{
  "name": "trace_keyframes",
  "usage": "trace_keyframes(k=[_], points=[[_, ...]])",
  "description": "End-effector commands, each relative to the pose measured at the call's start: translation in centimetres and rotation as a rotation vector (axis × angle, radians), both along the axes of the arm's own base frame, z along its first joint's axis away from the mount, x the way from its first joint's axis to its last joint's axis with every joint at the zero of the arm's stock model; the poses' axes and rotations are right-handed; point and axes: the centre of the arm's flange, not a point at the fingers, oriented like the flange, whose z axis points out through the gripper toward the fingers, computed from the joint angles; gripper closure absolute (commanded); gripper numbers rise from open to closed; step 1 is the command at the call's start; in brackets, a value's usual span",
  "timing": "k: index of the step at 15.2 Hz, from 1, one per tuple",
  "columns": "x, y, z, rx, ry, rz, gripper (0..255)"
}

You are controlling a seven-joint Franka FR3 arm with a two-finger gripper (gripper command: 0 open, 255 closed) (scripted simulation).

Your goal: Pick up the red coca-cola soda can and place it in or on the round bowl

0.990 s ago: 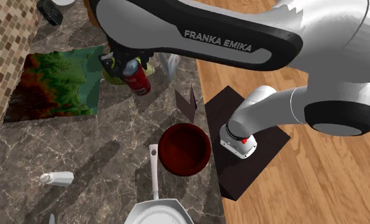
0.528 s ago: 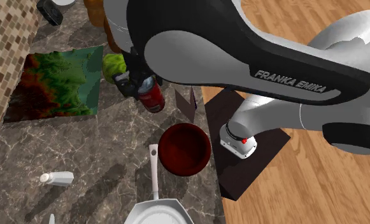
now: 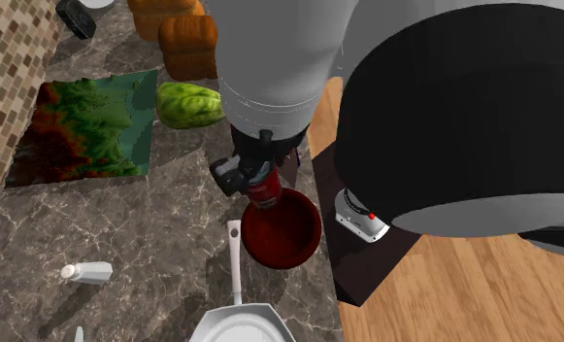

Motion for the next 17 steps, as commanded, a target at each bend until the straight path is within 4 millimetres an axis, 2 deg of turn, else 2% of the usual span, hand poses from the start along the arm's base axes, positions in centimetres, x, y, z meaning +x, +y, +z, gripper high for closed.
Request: trace_keyframes(k=[1, 4, 17], points=[[-2.6, -0.1, 0.3, 0.000, 0.001, -0.001, 255], [-6.4, 0.1, 0.9, 0.000, 0.001, -0.001, 255], [-6.4, 0.1, -6.0, 0.000, 0.001, -0.001, 255]])
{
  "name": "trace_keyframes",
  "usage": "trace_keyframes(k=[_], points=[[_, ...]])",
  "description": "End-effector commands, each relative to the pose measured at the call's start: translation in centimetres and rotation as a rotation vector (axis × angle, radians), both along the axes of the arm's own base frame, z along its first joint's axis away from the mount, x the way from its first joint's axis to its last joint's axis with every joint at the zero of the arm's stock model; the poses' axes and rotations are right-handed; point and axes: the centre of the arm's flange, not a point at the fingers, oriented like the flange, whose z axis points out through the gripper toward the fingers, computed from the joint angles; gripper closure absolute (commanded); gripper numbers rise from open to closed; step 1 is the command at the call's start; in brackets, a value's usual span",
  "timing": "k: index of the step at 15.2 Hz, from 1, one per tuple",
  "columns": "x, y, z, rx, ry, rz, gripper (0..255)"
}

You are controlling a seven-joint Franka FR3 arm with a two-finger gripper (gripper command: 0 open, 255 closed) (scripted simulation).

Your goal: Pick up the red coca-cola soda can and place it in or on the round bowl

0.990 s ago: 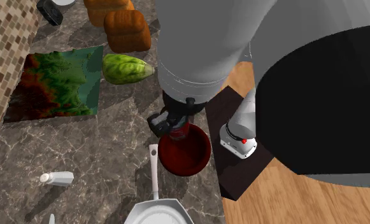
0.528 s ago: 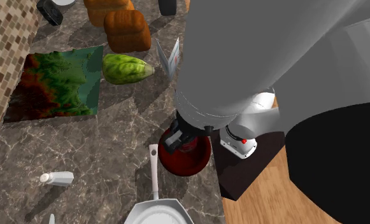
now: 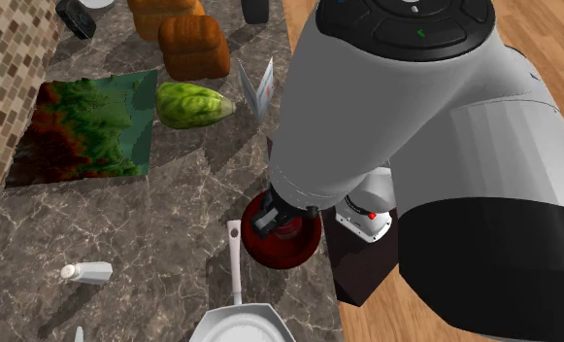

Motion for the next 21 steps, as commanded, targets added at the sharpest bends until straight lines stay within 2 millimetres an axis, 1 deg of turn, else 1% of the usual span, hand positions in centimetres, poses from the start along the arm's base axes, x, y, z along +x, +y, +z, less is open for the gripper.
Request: trace_keyframes(k=[1, 8, 15, 16, 21], points=[[-0.1, 0.0, -1.1, 0.001, 0.000, 0.000, 255], [-0.1, 0.0, -4.9, 0.001, 0.000, 0.000, 255], [-0.1, 0.0, -4.9, 0.001, 0.000, 0.000, 255], [-0.1, 0.0, -4.9, 0.001, 0.000, 0.000, 0], [-0.1, 0.0, -4.9, 0.001, 0.000, 0.000, 0]])
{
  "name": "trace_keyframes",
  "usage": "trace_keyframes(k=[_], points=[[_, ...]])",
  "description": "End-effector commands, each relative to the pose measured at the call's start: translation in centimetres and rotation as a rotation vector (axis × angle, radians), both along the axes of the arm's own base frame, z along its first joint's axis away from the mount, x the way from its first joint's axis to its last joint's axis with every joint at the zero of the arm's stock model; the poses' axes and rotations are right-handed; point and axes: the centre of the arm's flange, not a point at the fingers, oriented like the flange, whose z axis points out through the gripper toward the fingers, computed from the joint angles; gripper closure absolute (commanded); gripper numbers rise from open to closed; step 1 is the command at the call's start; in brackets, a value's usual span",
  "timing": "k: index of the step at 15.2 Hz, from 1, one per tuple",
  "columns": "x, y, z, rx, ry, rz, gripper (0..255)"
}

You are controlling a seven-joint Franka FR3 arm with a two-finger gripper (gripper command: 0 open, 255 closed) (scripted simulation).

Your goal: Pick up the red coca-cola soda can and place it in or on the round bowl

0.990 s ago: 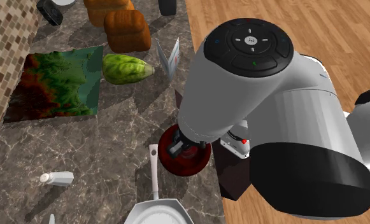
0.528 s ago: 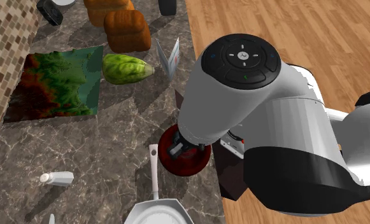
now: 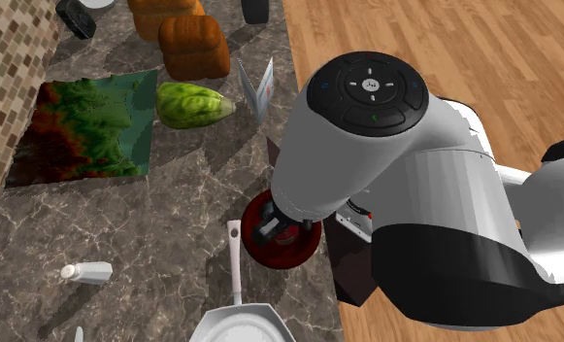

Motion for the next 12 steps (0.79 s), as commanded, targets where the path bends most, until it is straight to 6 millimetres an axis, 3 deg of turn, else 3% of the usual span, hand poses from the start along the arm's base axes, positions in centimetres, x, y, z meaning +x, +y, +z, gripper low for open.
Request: trace_keyframes(k=[1, 4, 12], points=[[-0.1, -0.1, 1.3, 0.000, 0.000, 0.000, 0], [-0.4, -0.5, 5.0, 0.000, 0.000, 0.000, 0], [-0.4, -0.5, 5.0, 0.000, 0.000, 0.000, 0]])
